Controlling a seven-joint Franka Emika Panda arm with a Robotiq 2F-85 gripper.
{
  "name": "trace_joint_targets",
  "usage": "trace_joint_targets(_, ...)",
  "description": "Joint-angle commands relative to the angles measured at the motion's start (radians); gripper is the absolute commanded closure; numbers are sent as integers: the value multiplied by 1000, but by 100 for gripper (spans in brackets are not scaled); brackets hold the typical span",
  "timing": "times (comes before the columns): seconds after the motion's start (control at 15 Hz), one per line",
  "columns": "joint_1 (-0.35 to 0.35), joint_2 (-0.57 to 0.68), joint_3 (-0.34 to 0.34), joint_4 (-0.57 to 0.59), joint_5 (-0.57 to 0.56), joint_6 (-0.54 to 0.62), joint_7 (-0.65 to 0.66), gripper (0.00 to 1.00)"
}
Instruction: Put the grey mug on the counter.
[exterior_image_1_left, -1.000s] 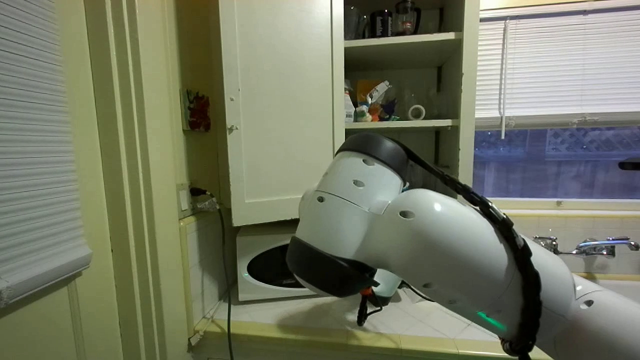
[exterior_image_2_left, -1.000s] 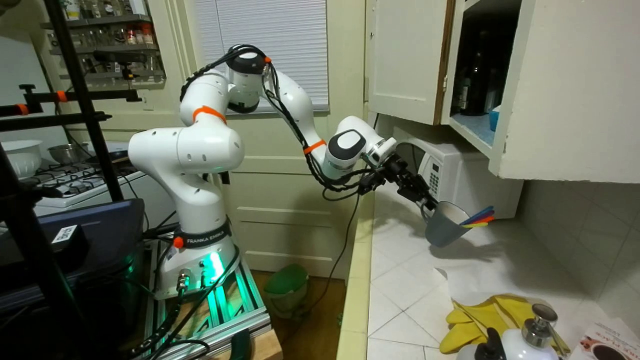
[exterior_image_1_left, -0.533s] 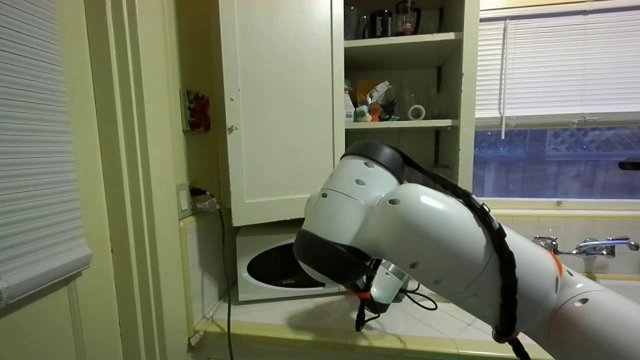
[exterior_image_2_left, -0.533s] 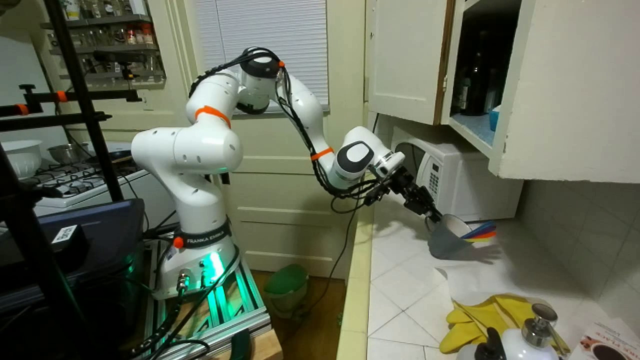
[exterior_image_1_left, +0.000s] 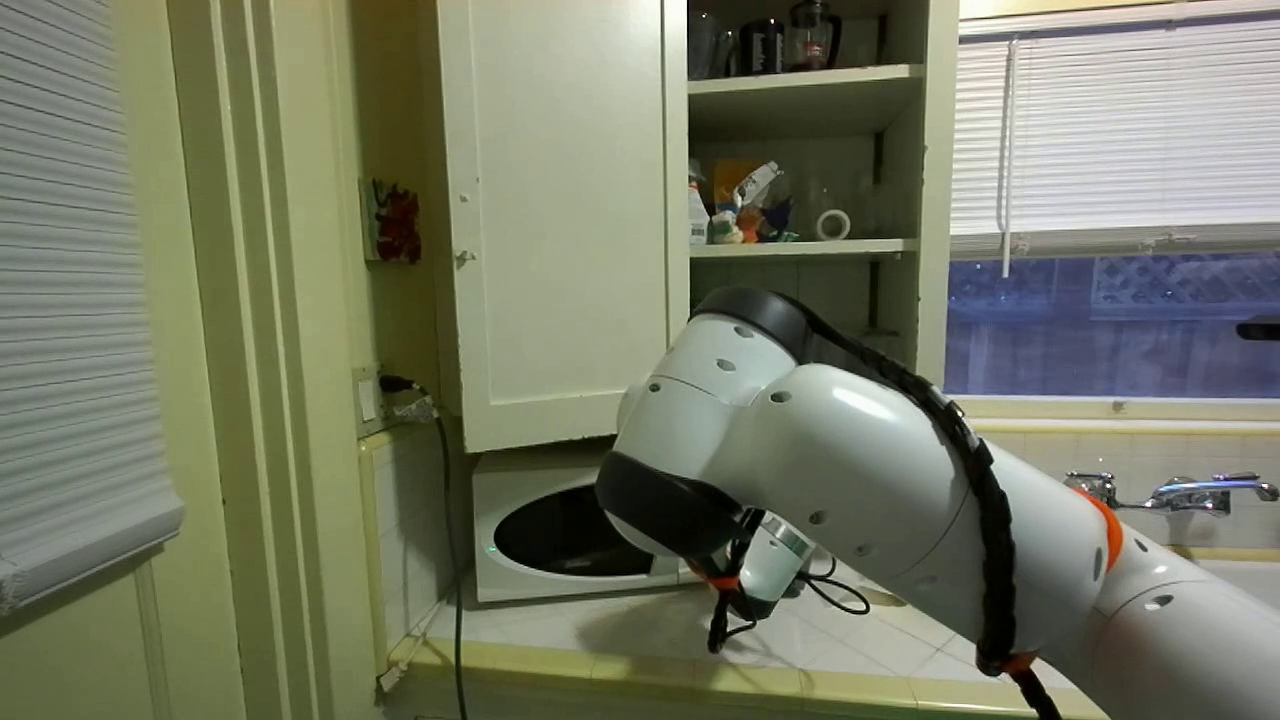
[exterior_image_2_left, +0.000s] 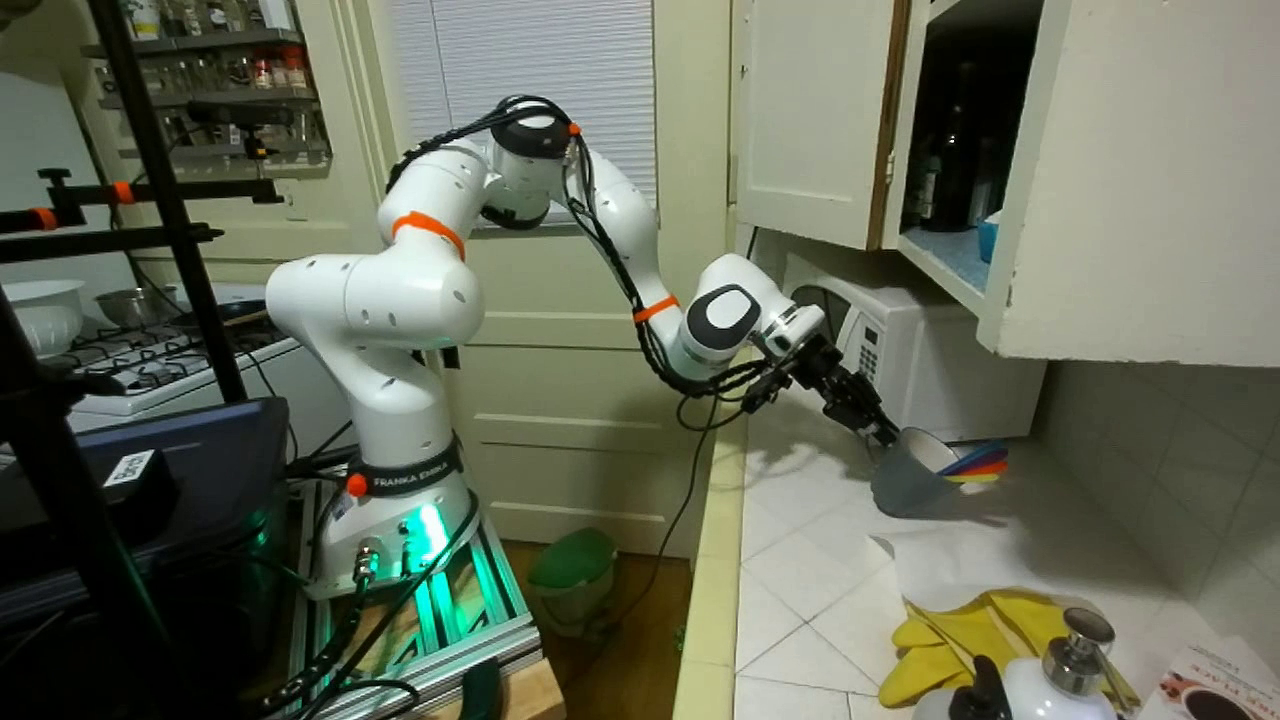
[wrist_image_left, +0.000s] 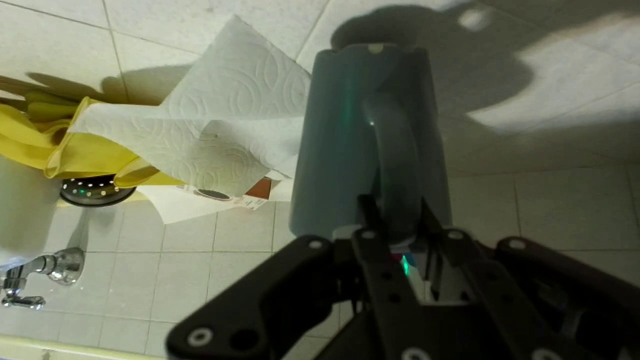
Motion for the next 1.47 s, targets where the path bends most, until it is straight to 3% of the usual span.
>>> trace_joint_targets(0.0,-23,-2,47,27,44,17,-40,95)
trace_joint_targets(0.67,46,-53,38,11,70,11,-60,95)
trace_joint_targets(1.4,74,-45,77,-25,77,20,-64,95)
